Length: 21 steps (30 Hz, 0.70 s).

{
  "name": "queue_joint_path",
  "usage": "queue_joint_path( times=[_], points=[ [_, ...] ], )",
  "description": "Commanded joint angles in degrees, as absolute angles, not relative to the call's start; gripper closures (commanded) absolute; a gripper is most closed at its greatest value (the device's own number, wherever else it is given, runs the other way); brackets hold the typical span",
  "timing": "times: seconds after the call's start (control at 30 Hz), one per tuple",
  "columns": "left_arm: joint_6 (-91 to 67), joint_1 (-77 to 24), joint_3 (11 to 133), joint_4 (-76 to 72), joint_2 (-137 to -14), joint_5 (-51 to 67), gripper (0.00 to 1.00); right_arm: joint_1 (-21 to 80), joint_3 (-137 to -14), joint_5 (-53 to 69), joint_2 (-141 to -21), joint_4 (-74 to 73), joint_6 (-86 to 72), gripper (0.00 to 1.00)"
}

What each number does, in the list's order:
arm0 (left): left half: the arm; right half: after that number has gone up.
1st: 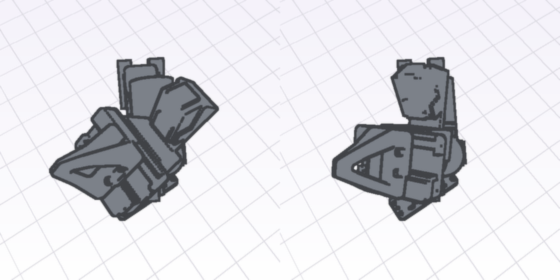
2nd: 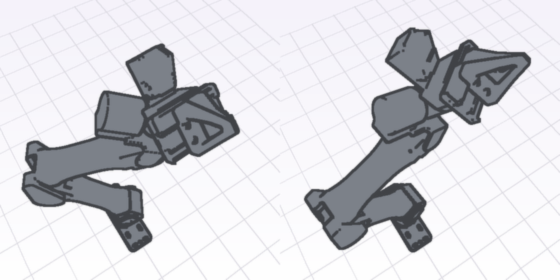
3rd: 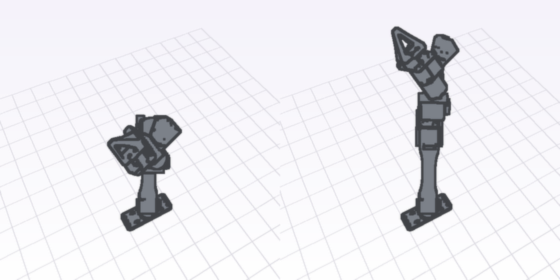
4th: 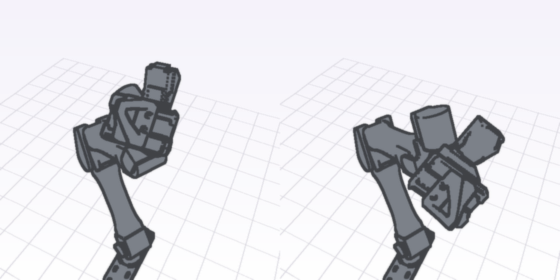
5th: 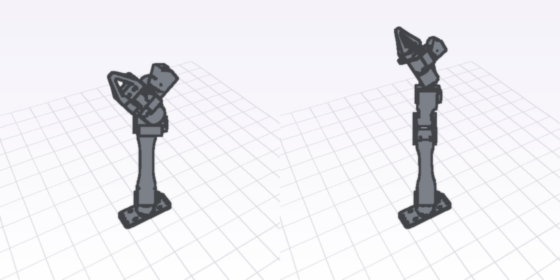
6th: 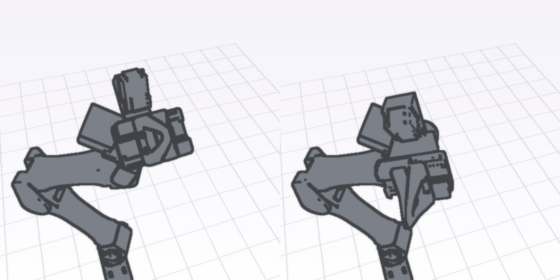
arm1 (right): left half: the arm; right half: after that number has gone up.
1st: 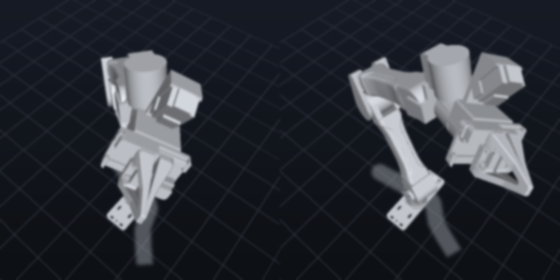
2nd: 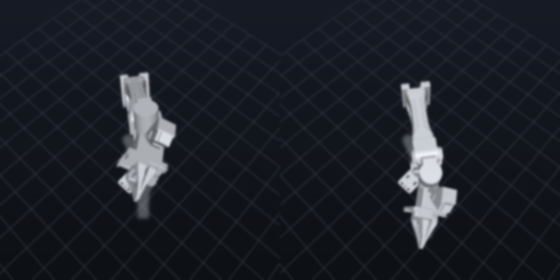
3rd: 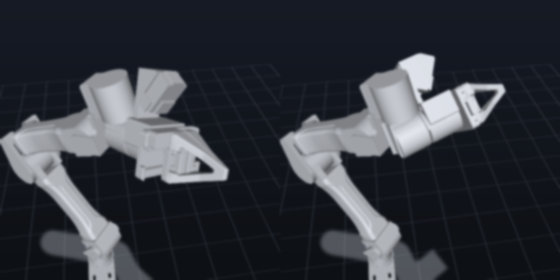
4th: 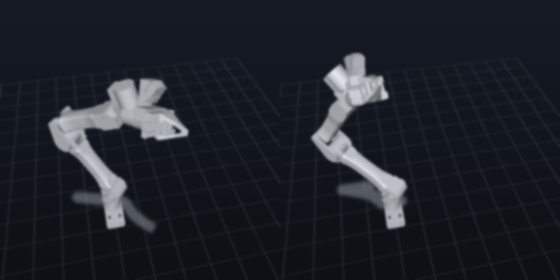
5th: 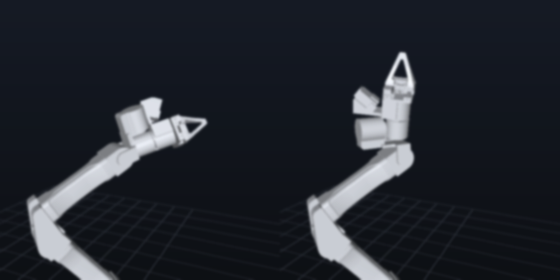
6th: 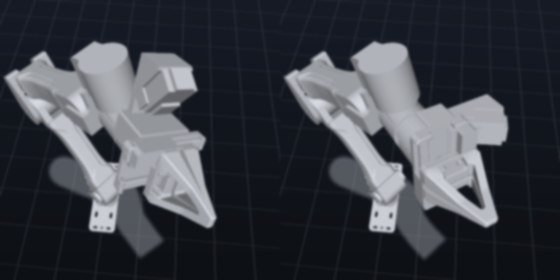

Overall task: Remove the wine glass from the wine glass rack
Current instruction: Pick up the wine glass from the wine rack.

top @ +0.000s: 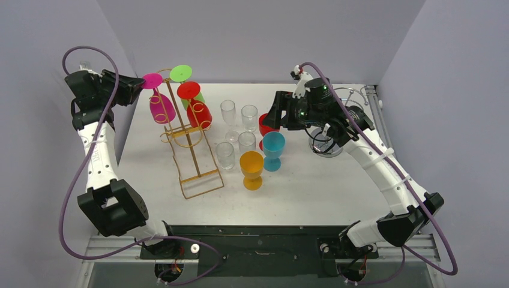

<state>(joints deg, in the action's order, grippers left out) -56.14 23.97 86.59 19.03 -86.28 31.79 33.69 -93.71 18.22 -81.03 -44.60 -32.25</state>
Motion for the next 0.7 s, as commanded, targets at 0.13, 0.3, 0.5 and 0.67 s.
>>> queue_joint_path(
  times=[0.13, 0.3, 0.5, 0.67],
  points=[
    [-56.90, 23.73, 86.54, 14.21, -86.31, 32.43, 0.80, 32.90, -93.06, 18.93, -79.26, -41.87, -32.67, 0.37],
    [-56.48, 23.77, 87.04, 14.64, -86.23, 32.43, 0.87, 32.87, -92.93, 19.07, -79.52, -41.75, -32.77, 0.38],
    [-56.49, 23.74, 87.50, 14.48, -86.02, 32.52, 0.95, 32.87, -93.06, 18.99, -79.61, -42.04, -32.69, 0.38],
    [-56.59, 23.86, 88.39, 14.75, -85.48, 32.82, 1.00, 32.81, -93.08, 18.90, -79.57, -42.23, -32.58, 0.38]
  ],
)
